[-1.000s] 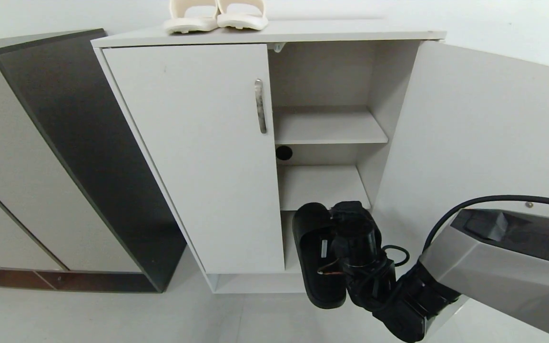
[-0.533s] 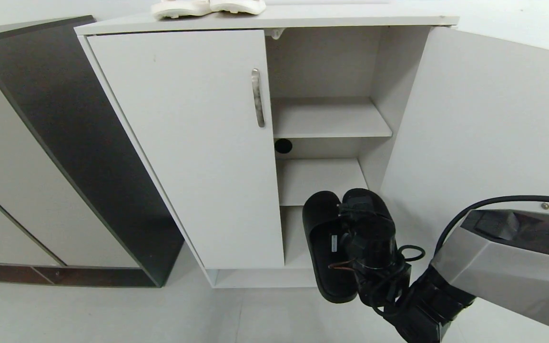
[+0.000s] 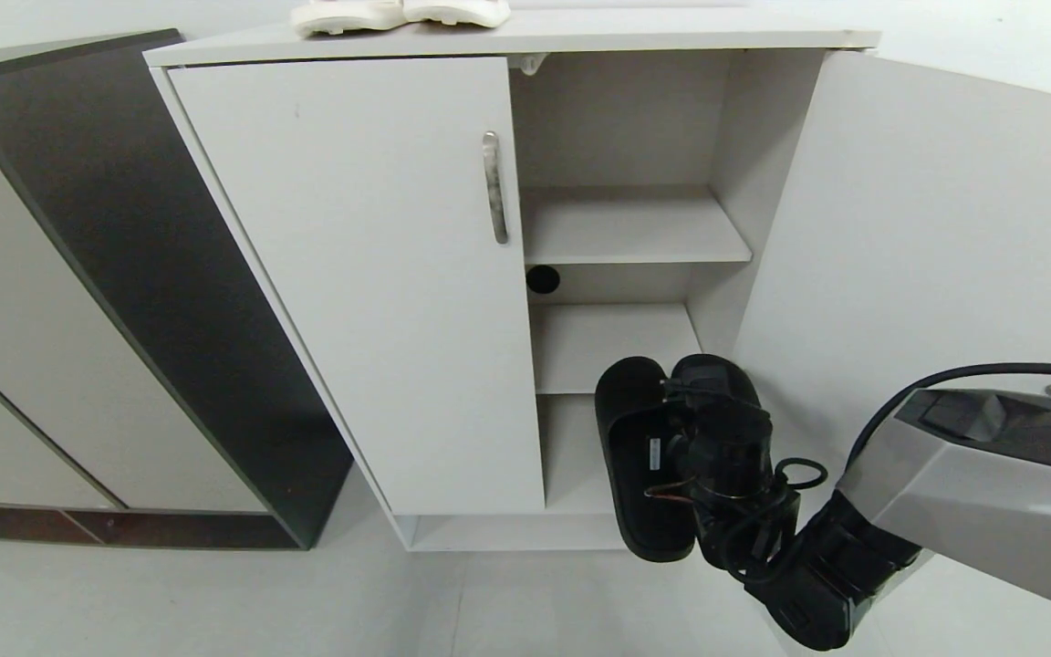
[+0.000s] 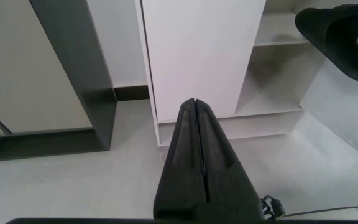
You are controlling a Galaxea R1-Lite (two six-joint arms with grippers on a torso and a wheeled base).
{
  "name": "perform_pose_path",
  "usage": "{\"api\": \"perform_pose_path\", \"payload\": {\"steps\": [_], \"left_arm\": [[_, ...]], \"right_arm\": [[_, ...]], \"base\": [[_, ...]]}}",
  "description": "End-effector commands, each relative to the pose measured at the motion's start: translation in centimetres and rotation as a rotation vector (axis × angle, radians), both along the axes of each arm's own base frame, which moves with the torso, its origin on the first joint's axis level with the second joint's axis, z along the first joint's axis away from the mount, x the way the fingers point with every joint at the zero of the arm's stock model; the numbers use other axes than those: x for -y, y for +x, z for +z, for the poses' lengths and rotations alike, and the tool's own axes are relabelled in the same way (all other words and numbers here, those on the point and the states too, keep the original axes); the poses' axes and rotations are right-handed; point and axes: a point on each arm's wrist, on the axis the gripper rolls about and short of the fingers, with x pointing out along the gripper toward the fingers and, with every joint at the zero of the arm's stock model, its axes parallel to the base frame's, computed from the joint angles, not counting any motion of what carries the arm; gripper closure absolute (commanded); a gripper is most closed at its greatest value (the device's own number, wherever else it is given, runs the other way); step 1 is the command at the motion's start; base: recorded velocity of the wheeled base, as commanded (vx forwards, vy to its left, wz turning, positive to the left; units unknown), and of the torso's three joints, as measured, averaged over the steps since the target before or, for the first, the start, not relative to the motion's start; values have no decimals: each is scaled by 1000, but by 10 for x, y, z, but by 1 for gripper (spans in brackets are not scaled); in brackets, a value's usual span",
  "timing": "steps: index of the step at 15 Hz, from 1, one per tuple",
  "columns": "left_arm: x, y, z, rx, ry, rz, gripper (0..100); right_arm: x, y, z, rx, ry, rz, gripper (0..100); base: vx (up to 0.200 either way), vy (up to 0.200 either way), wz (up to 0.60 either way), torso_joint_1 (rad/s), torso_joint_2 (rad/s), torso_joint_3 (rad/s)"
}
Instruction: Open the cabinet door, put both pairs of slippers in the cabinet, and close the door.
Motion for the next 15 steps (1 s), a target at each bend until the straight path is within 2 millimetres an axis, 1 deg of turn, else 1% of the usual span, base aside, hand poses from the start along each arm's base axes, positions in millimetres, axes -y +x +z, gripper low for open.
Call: {"api": "perform_pose_path", "payload": {"steps": [1, 10, 12, 15], "left_arm": [[0, 0, 0, -1, 0, 0, 100], [0, 0, 0, -1, -2, 0, 100], [0, 0, 0, -1, -2, 1, 100], [0, 0, 0, -1, 0, 0, 100]], "right_arm": [[5, 4, 2, 5, 3, -18, 100], [5, 6, 5, 17, 10, -18, 100], [-4, 0, 5, 17, -1, 7, 100], [-17, 0, 13, 38, 22, 48, 100]], "base": [[0, 0, 0, 0, 0, 0], [0, 0, 0, 0, 0, 0], [0, 0, 0, 0, 0, 0], [0, 0, 0, 0, 0, 0]]}}
